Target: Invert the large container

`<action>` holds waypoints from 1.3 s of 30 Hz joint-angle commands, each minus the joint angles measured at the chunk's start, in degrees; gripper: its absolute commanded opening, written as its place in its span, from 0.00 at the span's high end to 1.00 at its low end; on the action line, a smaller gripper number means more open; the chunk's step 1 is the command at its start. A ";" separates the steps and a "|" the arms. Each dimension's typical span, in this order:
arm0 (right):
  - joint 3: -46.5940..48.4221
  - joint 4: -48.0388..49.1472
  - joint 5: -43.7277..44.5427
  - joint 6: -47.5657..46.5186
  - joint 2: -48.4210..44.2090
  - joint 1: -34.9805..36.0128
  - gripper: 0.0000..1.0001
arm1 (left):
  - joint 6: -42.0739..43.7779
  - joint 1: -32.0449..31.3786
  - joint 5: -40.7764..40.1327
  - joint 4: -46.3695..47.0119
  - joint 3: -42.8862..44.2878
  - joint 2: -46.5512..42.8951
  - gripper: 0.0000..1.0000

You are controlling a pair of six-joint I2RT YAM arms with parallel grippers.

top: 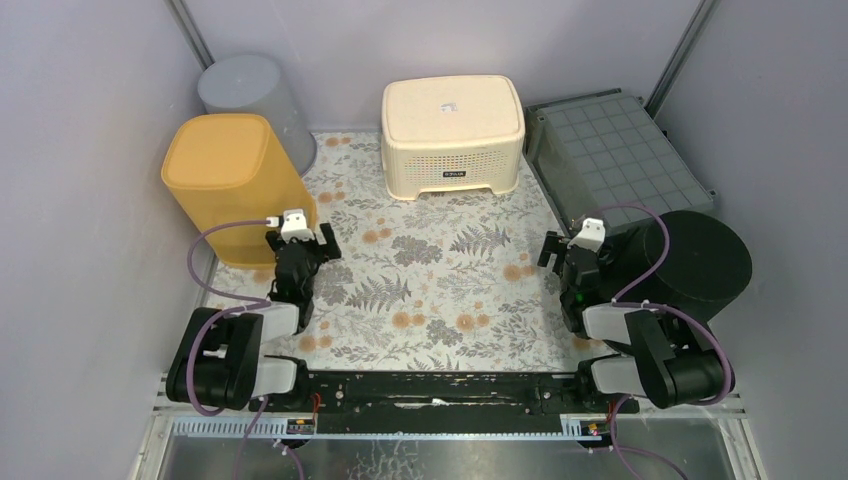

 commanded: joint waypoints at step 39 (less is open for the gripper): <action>1.48 19.03 -12.65 -4.14 11.24 -8.96 0.01 | 5.04 2.96 10.84 17.66 1.27 12.23 0.00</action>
